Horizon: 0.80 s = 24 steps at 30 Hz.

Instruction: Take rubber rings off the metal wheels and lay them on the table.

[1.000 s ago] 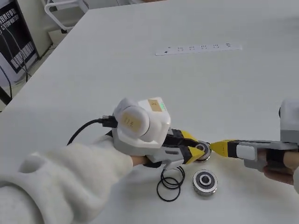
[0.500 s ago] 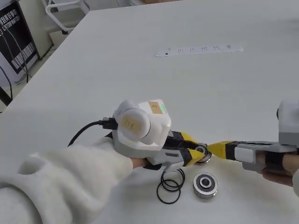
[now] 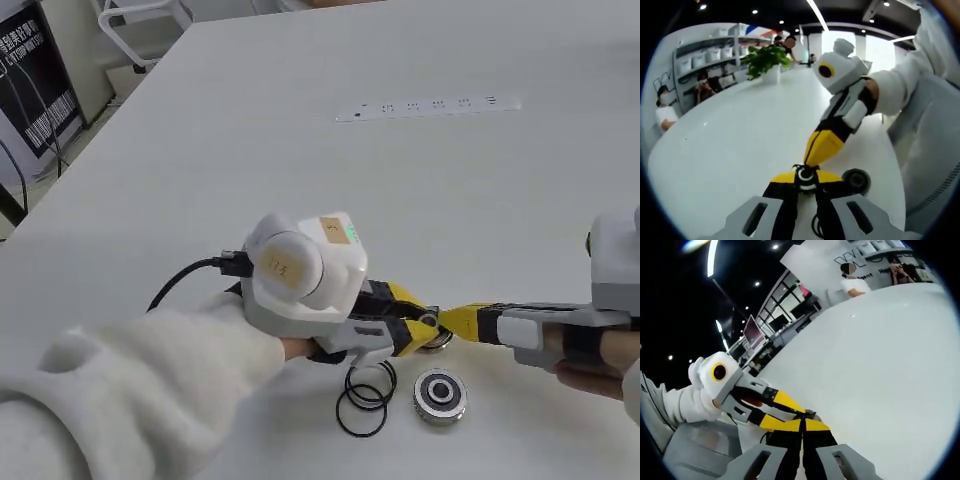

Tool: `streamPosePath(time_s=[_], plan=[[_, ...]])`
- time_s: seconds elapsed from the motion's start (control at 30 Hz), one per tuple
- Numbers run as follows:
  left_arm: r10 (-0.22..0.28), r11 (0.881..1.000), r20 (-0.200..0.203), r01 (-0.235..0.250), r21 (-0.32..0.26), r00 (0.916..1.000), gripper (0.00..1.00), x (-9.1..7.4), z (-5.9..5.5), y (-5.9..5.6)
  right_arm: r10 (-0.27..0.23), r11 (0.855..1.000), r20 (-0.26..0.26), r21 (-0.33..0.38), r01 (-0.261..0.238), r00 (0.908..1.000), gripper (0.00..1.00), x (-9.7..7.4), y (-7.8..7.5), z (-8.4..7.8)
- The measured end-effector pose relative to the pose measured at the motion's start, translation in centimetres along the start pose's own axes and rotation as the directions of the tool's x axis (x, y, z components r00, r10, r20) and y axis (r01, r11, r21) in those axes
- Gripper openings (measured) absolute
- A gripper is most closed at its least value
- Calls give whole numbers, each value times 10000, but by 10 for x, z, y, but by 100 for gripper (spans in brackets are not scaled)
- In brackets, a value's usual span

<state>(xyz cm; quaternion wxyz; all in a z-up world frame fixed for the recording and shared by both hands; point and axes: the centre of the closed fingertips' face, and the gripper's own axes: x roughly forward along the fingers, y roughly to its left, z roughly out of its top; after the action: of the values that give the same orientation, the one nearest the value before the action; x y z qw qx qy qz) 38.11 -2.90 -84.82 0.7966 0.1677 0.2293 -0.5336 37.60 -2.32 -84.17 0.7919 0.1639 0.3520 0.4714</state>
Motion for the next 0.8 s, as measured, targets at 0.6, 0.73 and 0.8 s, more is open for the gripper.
streamPosePath(time_s=[0.6,0.73,0.8], plan=[[36,10000,4,-36,33,10000,13,1,2,-1,93,10000,343,10,-93,9994,0,-4,2,9],[-6,10000,-49,6,-13,10000,15,0,3,-1,-103,9999,316,38,102,9994,0,-6,-3,7],[-193,9998,57,193,-11,9998,18,-2,7,-4,-182,9998,267,1,182,9995,0,-6,-6,6]])
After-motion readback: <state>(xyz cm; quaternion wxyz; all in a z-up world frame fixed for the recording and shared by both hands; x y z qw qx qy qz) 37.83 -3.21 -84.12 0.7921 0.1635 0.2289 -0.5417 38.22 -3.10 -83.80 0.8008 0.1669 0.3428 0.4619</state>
